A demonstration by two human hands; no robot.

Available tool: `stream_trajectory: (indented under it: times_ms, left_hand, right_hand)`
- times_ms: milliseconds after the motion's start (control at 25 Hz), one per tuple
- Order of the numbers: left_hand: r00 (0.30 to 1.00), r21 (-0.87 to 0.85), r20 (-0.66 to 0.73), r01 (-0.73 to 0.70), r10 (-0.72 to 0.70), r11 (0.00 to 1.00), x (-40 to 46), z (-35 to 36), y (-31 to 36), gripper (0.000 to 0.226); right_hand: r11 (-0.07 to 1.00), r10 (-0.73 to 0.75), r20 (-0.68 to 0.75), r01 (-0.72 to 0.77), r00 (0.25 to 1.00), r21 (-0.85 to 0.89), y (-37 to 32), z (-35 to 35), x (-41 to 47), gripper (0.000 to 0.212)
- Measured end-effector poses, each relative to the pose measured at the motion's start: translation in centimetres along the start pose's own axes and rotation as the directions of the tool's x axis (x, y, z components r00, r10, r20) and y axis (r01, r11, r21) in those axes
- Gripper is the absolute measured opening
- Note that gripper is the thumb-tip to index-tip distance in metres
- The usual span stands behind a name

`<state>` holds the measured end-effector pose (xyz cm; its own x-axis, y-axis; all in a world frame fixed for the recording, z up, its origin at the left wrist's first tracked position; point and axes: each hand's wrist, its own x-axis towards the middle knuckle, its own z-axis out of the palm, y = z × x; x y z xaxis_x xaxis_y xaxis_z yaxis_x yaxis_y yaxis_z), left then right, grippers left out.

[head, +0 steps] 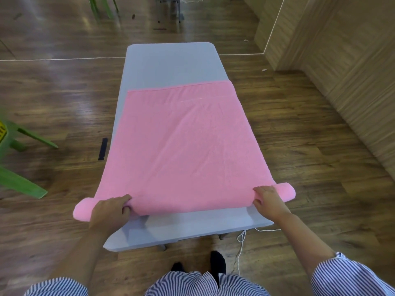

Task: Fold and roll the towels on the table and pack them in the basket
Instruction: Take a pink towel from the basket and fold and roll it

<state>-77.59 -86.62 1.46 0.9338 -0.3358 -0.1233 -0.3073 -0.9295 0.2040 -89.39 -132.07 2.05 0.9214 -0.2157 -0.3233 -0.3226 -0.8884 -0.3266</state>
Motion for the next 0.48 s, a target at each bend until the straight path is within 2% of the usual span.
stream_trajectory:
  times_ms: [120, 200, 400, 480]
  left_hand:
    - [0.995, -0.008, -0.027, 0.096, -0.096, 0.995, -1.4, 0.2, -1.1, 0.022]
    - [0.995, -0.006, -0.025, 0.096, -0.096, 0.995, -1.8, 0.2, -1.3, 0.026]
    - [0.992, 0.013, -0.098, -0.081, 0.082, 0.997, -1.2, 1.0, -0.7, 0.043]
    - [0.979, 0.011, -0.173, -0.111, 0.111, 0.994, -1.5, 1.0, -0.3, 0.042]
  right_hand:
    - [0.999, -0.042, -0.003, 0.042, 0.999, 0.009, -0.9, 1.2, -0.3, 0.04]
    - [0.999, -0.053, -0.004, 0.053, 0.999, -0.007, -1.2, 1.4, -0.8, 0.041]
    - [0.994, -0.055, 0.022, 0.057, 0.998, -0.096, 0.3, 1.0, -1.4, 0.066]
    - [0.993, -0.058, 0.007, 0.059, 0.998, -0.102, 0.5, 0.8, -1.6, 0.063]
